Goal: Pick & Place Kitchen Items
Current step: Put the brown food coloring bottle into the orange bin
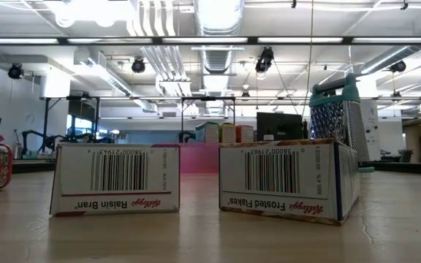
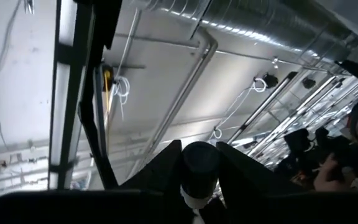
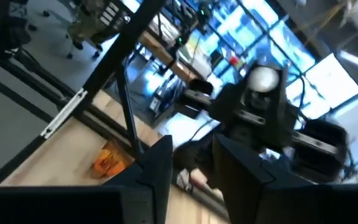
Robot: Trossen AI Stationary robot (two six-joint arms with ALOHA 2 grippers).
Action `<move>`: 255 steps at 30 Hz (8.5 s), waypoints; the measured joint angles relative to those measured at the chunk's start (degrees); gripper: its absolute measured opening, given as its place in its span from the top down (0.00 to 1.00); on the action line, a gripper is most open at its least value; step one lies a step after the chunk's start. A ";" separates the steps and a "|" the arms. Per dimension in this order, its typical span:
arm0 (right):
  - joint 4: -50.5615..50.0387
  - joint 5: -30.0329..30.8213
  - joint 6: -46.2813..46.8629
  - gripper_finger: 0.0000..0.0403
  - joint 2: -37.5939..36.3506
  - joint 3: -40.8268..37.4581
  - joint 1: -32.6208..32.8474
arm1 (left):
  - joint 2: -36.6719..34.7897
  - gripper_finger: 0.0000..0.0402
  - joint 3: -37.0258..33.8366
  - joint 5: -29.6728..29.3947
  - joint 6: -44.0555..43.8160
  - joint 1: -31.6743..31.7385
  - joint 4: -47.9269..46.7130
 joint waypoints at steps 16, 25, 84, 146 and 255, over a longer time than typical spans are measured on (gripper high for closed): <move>5.86 0.81 -3.30 0.69 -9.38 -2.66 -7.67 | -5.86 0.75 1.00 -26.57 14.21 -0.78 -3.02; 14.19 -17.00 2.51 0.62 -10.79 -2.69 -17.24 | -5.15 0.75 5.72 -28.55 14.72 -0.47 -2.31; 13.23 -24.02 12.38 0.76 -11.29 -2.69 -20.38 | 5.70 0.75 19.47 -28.94 11.47 3.37 -9.01; -42.60 -18.39 40.31 0.84 -16.18 -2.74 -44.97 | -11.25 0.32 -8.75 -52.68 -5.26 3.54 -59.34; -31.14 -27.43 11.87 0.85 -5.77 -46.43 -73.33 | -18.72 0.32 -21.62 -51.86 -9.93 4.06 -46.18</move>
